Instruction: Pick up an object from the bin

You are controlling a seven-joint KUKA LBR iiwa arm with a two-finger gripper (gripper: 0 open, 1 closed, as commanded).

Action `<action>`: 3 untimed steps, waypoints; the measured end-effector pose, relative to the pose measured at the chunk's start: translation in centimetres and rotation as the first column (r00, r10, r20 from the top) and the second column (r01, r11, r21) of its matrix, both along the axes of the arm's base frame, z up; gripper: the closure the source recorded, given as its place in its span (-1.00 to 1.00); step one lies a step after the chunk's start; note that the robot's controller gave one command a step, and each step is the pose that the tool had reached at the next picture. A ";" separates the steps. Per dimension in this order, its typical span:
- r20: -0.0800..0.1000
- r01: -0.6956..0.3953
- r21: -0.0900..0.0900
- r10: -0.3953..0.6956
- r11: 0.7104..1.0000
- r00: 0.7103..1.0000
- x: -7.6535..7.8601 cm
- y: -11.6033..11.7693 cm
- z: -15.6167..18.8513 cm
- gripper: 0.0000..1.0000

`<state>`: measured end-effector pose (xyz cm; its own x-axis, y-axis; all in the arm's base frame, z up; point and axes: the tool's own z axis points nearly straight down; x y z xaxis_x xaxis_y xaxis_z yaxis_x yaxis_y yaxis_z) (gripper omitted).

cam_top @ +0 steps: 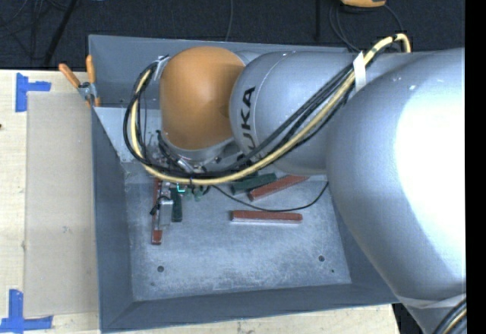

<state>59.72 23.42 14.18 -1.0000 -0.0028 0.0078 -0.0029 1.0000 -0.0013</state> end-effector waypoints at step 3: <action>0.011 -0.999 0.001 0.999 0.039 0.039 2.2 -2.6 -7.2 -1.00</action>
Offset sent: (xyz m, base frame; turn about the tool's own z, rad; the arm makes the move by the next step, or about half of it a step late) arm 0.0068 -0.0021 -0.0718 -0.4580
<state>61.89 20.77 6.98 -0.0357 -0.9994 -0.0028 -0.9994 0.0357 -0.0004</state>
